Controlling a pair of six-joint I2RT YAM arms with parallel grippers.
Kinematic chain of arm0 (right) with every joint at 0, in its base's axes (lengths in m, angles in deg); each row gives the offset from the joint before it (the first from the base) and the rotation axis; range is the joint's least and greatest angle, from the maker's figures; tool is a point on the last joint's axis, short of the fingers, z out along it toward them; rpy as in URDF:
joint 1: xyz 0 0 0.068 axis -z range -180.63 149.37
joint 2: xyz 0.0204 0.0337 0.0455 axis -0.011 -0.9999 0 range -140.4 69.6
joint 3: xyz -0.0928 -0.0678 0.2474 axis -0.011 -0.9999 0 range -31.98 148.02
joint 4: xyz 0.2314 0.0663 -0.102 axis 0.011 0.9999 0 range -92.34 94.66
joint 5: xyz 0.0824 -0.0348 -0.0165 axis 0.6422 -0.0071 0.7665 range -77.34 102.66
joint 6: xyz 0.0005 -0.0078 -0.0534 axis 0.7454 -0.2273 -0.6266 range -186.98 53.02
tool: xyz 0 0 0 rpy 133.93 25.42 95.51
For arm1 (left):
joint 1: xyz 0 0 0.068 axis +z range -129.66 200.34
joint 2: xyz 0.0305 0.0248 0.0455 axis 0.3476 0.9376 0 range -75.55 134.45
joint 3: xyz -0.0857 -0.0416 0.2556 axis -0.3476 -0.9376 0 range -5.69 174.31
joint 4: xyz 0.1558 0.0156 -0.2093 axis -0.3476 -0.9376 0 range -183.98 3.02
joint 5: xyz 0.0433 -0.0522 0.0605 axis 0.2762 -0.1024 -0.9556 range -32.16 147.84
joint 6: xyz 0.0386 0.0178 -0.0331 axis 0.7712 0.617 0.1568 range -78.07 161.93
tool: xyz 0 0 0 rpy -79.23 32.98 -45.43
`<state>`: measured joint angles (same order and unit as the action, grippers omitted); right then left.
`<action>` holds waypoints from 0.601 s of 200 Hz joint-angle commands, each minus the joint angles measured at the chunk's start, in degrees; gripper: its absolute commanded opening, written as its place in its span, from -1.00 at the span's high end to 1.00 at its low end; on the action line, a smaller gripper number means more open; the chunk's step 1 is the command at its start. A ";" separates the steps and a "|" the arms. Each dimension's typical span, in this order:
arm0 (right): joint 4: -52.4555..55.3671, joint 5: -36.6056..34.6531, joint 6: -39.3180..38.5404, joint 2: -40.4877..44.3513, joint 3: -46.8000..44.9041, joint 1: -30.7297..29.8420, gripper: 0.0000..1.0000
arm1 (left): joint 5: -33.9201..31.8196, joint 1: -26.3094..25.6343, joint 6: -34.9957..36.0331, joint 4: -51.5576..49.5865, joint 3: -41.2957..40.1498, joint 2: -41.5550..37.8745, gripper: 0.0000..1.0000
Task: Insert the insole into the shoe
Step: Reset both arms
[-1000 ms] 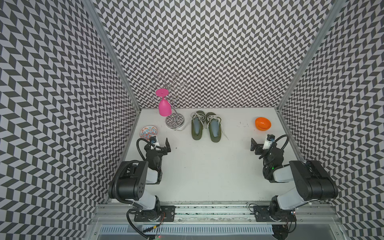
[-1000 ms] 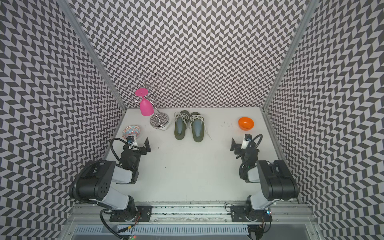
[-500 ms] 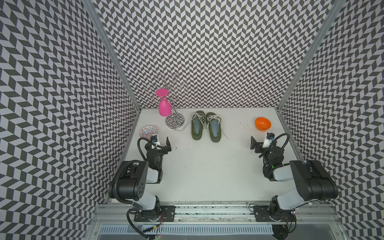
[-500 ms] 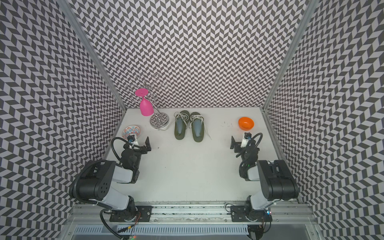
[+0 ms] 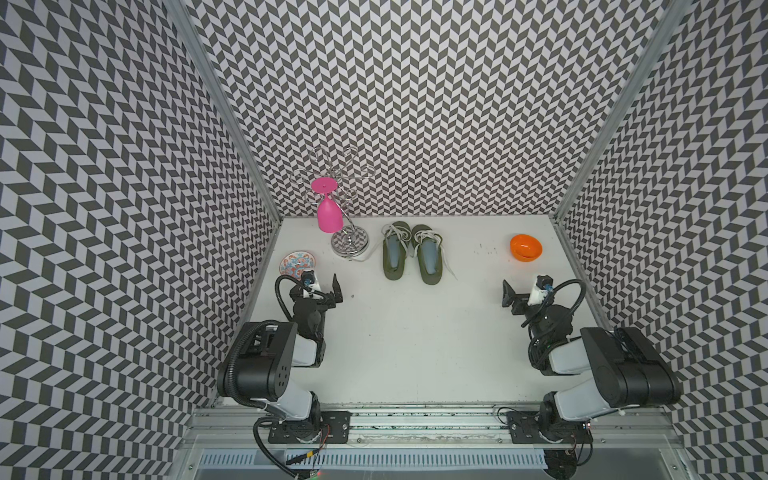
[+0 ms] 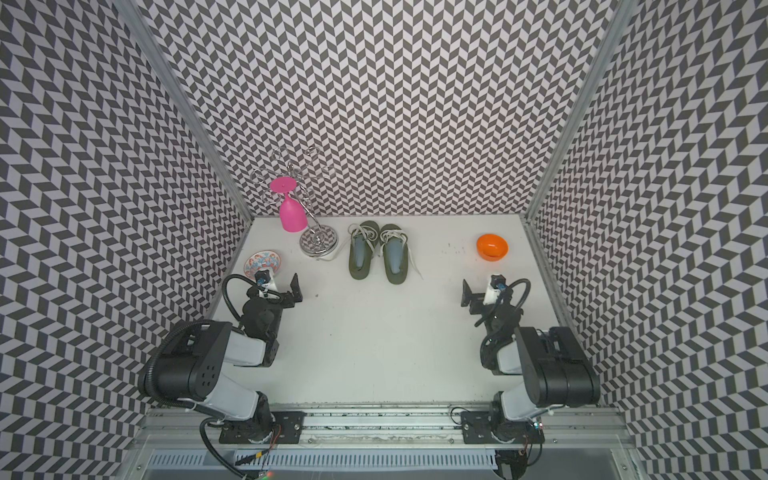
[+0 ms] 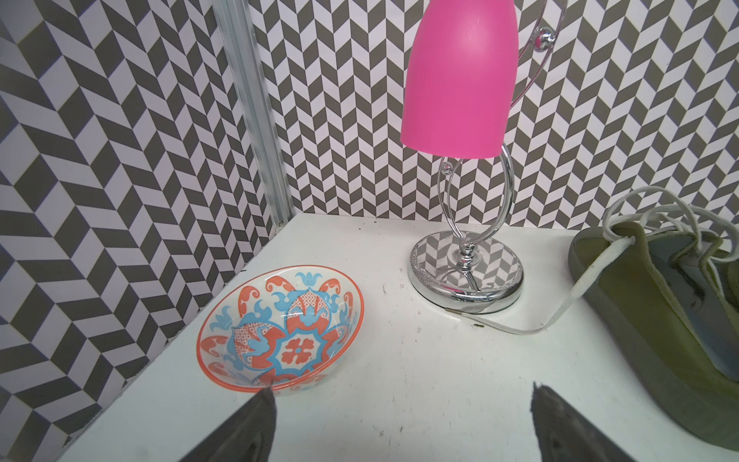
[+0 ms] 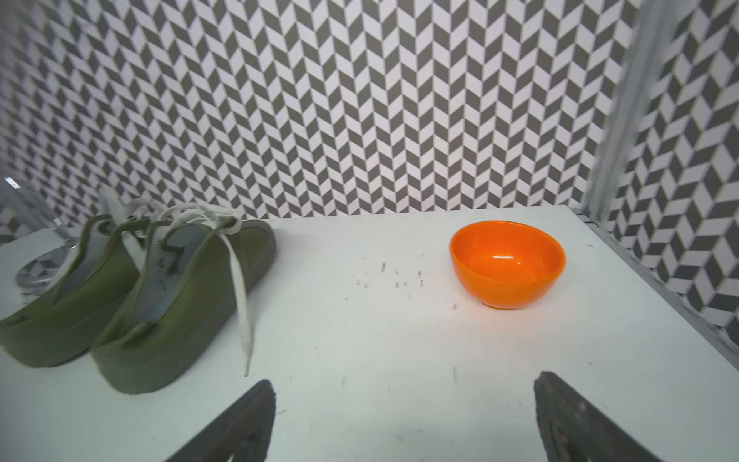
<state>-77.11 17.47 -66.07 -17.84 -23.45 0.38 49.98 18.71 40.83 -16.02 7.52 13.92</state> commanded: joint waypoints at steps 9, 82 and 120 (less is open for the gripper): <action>-5.66 6.85 -4.36 -0.29 0.63 -0.89 -1.00 | -0.58 -0.26 0.11 1.61 0.89 -0.43 -0.99; -13.25 -6.06 1.57 -2.97 -1.00 -0.44 -1.00 | -0.58 -0.21 0.12 1.64 0.85 -0.46 -0.99; -5.55 4.95 -3.10 -2.80 3.75 -0.79 -1.00 | -0.58 -0.22 0.07 1.64 0.85 -0.47 -0.99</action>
<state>-74.44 21.26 -68.50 -19.28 -18.75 -0.12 49.98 18.71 40.83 -16.02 7.56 13.92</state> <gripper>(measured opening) 0.998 0.992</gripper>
